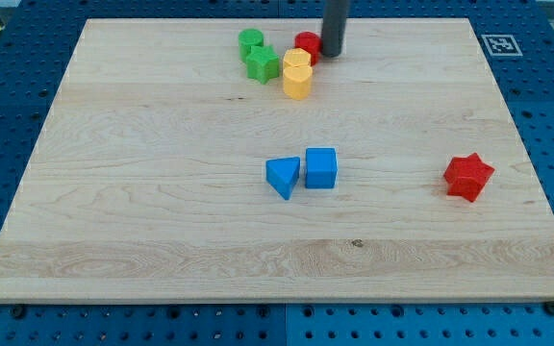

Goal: Move the red star to the top right of hexagon

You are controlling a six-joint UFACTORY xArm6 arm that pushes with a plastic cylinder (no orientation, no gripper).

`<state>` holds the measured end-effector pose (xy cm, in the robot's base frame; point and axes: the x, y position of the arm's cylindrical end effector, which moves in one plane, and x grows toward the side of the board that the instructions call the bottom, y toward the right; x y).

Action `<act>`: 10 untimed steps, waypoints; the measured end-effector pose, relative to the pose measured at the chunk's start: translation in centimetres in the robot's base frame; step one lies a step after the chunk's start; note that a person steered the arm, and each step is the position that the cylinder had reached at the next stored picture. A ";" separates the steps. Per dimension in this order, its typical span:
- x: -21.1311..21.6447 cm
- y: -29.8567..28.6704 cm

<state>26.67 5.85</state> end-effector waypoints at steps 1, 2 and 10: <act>-0.5 -1.2; -0.7 2.5; 17.7 9.3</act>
<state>44.39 15.13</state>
